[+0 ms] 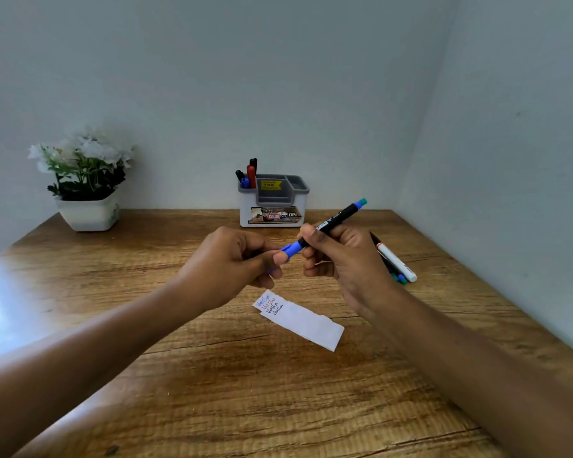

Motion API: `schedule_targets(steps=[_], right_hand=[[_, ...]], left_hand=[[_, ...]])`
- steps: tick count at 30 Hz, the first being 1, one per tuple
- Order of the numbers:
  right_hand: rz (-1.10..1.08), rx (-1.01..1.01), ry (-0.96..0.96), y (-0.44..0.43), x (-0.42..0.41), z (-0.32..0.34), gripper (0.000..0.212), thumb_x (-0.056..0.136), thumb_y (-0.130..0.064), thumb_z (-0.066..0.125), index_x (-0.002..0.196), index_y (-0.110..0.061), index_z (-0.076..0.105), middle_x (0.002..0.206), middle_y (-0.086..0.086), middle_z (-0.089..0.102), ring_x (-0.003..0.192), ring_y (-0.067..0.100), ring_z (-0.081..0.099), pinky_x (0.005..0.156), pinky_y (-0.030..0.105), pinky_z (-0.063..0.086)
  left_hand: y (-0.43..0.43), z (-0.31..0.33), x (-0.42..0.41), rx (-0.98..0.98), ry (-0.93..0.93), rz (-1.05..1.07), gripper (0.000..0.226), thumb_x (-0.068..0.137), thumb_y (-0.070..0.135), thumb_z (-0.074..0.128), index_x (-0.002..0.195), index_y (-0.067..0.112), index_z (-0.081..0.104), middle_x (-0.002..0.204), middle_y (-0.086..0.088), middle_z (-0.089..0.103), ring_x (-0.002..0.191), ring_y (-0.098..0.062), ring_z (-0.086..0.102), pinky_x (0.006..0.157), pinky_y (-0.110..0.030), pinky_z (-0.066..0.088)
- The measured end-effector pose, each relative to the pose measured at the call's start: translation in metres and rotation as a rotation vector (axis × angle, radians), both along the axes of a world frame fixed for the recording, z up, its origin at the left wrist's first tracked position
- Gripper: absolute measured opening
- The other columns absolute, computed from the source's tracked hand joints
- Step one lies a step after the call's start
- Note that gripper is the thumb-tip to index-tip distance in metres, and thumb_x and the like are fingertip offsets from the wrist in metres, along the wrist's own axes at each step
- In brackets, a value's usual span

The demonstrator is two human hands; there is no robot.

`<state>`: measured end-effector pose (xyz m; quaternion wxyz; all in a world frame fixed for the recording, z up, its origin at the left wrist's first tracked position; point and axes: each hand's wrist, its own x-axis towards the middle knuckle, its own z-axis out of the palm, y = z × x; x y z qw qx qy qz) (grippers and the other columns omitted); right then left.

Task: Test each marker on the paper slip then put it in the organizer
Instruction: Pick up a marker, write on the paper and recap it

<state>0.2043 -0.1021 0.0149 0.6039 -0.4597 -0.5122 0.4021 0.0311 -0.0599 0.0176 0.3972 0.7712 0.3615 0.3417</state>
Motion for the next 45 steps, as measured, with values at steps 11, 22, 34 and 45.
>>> schedule_targets(steps=[11, 22, 34, 45], right_hand=[[-0.005, 0.007, 0.057, -0.001, -0.008, 0.002, 0.017, 0.086, -0.021, 0.062, 0.074, -0.011, 0.068, 0.055, -0.002, 0.061, 0.045, 0.007, 0.055, 0.044, 0.02, 0.047], [-0.304, -0.042, 0.443, 0.006, 0.031, 0.023, 0.018, 0.089, -0.017, 0.062, 0.073, -0.01, 0.058, 0.042, -0.005, 0.053, 0.036, 0.005, 0.048, 0.036, 0.017, 0.042], [-0.021, -0.142, 0.143, -0.003, 0.027, 0.002, 0.016, 0.082, -0.007, 0.066, 0.071, -0.016, 0.059, 0.057, 0.001, 0.055, 0.045, 0.008, 0.052, 0.039, 0.019, 0.045], [0.219, -0.263, -0.352, -0.007, 0.007, -0.02, 0.009, 0.081, 0.004, 0.062, 0.084, -0.005, 0.064, 0.07, 0.005, 0.065, 0.062, 0.012, 0.063, 0.062, 0.031, 0.058]], left_hand=[[0.008, 0.015, -0.008, -0.675, -0.155, -0.241, 0.028, 0.073, 0.025, 0.065, 0.087, 0.004, 0.075, 0.067, -0.006, 0.069, 0.05, -0.01, 0.065, 0.053, -0.021, 0.058], [0.014, 0.007, -0.02, -0.277, 0.108, -0.226, 0.02, 0.08, 0.025, 0.064, 0.086, 0.007, 0.072, 0.073, -0.007, 0.074, 0.063, -0.014, 0.07, 0.06, -0.023, 0.057], [0.011, -0.019, -0.053, 0.562, 0.179, -0.321, 0.033, 0.084, 0.054, 0.061, 0.101, 0.03, 0.075, 0.102, 0.017, 0.073, 0.09, 0.004, 0.069, 0.069, -0.021, 0.058], [0.012, -0.043, -0.05, 0.815, 0.39, -0.517, 0.026, 0.095, 0.034, 0.057, 0.116, 0.026, 0.069, 0.118, 0.015, 0.068, 0.117, 0.004, 0.057, 0.085, -0.029, 0.056]])
